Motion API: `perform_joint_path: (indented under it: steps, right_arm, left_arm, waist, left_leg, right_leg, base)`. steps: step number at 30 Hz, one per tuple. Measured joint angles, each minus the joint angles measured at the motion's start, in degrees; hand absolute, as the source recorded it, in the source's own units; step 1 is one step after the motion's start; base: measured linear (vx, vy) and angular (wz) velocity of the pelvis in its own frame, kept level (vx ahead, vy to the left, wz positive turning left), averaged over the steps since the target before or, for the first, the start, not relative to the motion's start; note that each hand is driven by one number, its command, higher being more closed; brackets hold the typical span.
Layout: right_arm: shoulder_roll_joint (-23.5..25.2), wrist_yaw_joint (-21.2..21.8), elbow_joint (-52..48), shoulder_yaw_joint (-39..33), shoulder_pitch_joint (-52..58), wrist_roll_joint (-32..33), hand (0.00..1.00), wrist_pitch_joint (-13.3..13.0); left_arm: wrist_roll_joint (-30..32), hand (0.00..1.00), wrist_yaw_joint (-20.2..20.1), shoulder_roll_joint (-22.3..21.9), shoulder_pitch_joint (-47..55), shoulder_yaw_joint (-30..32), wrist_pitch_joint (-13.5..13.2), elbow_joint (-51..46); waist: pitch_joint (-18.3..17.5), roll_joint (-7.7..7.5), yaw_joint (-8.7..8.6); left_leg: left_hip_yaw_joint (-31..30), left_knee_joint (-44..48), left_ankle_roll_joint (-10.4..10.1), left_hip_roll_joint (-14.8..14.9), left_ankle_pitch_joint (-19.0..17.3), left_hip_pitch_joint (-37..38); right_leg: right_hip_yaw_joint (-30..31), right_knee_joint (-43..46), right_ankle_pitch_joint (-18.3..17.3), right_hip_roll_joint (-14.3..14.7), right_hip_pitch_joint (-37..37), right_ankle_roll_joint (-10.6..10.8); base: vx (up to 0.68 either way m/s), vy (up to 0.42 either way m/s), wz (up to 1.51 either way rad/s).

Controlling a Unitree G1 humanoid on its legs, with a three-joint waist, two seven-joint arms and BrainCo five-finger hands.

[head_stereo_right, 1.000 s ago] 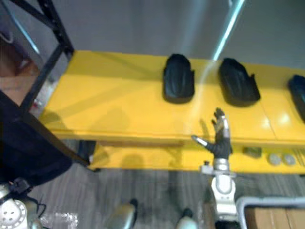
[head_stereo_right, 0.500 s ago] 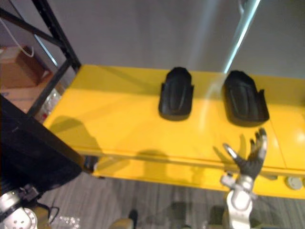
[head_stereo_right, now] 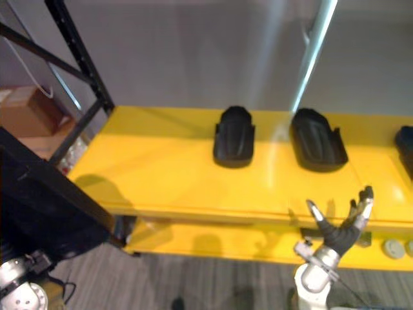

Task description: Walk over and take plastic housings, then place them on the shelf

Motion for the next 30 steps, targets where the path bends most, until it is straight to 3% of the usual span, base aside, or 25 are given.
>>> perform_joint_path:
  steps: [19, 22, 25, 27, 30]
  right_arm:
    - [-0.15, -0.19, 0.00, 0.21, -2.24, -0.25, 0.00, 0.63]
    - [-0.37, -4.25, -0.05, 0.20, -2.23, -3.13, 0.00, 1.63]
    - [-0.51, -11.58, -0.09, -2.79, -2.21, -4.78, 0.00, 2.44]
    - [-0.80, -15.86, 0.40, -11.00, -2.36, -4.52, 0.00, 2.44]
    - [-2.40, -15.76, 3.46, -16.94, -2.22, -0.73, 0.00, 2.70]
  left_arm:
    - [0.07, 1.00, -0.04, 0.00, -1.56, -0.10, 0.70, -0.84]
    - [0.07, 1.00, -0.03, 0.01, -1.52, -0.06, 0.69, -0.84]
    - [0.23, 1.00, -0.01, 0.07, -1.52, 0.38, 0.55, -0.84]
    - [1.42, 1.00, 0.14, 0.42, -1.54, 2.03, 0.51, -0.84]
    - [2.45, 1.00, 0.36, 2.52, -1.50, 3.69, 0.53, -0.83]
  waist:
    - [0.02, 0.23, -0.30]
    - [0.04, 0.32, -0.41]
    - [0.16, 0.51, -0.63]
    - [0.43, 1.05, -0.72]
    - [0.38, 1.32, -1.24]
  left_leg:
    - [0.13, 0.07, -0.12, 0.00, 0.30, -0.05]
    - [0.17, 0.01, -0.12, 0.02, 0.30, -0.09]
    - [0.42, -0.10, -0.12, 0.02, 0.29, -0.21]
    - [0.76, 0.05, -0.12, -0.05, 0.29, -0.16]
    - [1.41, 0.05, -0.12, 0.02, 0.29, 0.02]
  right_leg:
    - [0.01, -0.30, 0.12, 0.10, 0.00, 0.13]
    - [0.04, -0.37, 0.14, 0.11, -0.02, 0.17]
    - [0.22, -1.01, 0.52, 0.19, -0.02, 0.33]
    - [0.54, -1.34, 0.79, 0.16, -0.04, 0.38]
    - [1.23, -1.45, 0.83, 0.23, -0.07, 0.43]
  base:
    - [0.00, 0.000, 0.00]
    - [0.00, 0.000, 0.00]
    - [0.00, 0.001, -0.01]
    - [0.01, 0.007, -0.05]
    - [0.00, 0.003, -0.09]
